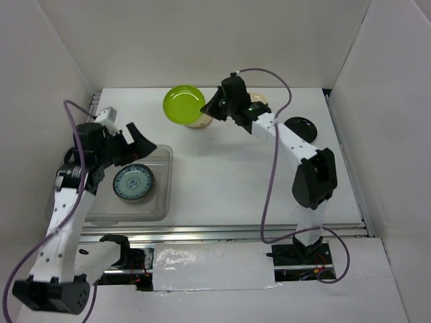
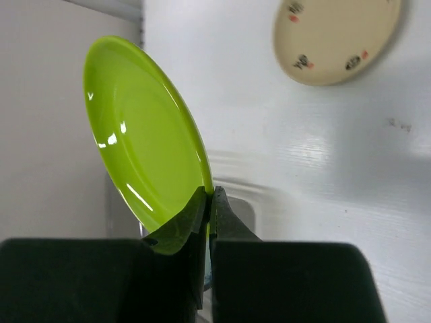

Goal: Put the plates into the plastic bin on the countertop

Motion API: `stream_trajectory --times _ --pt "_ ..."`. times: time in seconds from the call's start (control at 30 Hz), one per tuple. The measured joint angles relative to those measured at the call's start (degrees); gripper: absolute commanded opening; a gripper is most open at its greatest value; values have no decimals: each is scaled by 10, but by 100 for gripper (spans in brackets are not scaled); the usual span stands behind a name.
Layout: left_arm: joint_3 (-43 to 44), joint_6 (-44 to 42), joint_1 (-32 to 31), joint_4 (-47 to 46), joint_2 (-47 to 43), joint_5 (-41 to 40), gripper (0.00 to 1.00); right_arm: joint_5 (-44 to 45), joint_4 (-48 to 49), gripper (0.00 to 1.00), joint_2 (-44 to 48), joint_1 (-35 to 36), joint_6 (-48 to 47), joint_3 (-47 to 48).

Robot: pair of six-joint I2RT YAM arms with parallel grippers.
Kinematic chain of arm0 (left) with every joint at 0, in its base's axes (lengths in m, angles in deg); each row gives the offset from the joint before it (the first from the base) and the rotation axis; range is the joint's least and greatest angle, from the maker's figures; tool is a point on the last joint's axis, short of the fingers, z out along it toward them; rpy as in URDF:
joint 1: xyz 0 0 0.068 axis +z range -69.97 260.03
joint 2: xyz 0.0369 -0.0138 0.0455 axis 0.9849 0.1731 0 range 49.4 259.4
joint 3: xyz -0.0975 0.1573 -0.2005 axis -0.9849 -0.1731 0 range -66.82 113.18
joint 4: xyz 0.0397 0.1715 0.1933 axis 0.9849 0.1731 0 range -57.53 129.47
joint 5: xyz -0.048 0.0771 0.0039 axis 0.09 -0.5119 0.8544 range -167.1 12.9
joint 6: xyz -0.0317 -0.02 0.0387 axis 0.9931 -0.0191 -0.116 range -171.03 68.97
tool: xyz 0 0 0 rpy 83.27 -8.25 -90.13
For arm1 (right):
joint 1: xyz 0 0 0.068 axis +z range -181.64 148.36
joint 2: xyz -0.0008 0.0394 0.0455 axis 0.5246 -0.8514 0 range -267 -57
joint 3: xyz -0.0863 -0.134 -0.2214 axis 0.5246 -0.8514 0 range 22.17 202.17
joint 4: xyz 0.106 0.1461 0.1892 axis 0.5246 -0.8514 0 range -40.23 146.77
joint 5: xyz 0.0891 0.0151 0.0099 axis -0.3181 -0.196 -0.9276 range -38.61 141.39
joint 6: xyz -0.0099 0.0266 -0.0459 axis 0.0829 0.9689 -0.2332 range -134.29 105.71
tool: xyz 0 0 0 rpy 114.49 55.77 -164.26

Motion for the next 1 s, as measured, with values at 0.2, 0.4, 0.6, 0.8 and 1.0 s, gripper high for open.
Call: stream_trajectory --times 0.2,0.4,0.6,0.8,1.0 --pt "25 6 -3 -119 153 98 99 -41 -18 0 124 5 -73 -32" --pt "53 5 -11 -138 249 124 99 -121 -25 0 157 -5 -107 -81" --pt "23 24 -16 -172 250 132 99 -122 -23 0 167 -12 -108 -119" --pt "23 31 -38 -180 223 127 99 -95 -27 0 174 -28 -97 -155" --pt "23 33 -41 -193 191 128 99 -97 -29 0 174 -27 -90 -174"
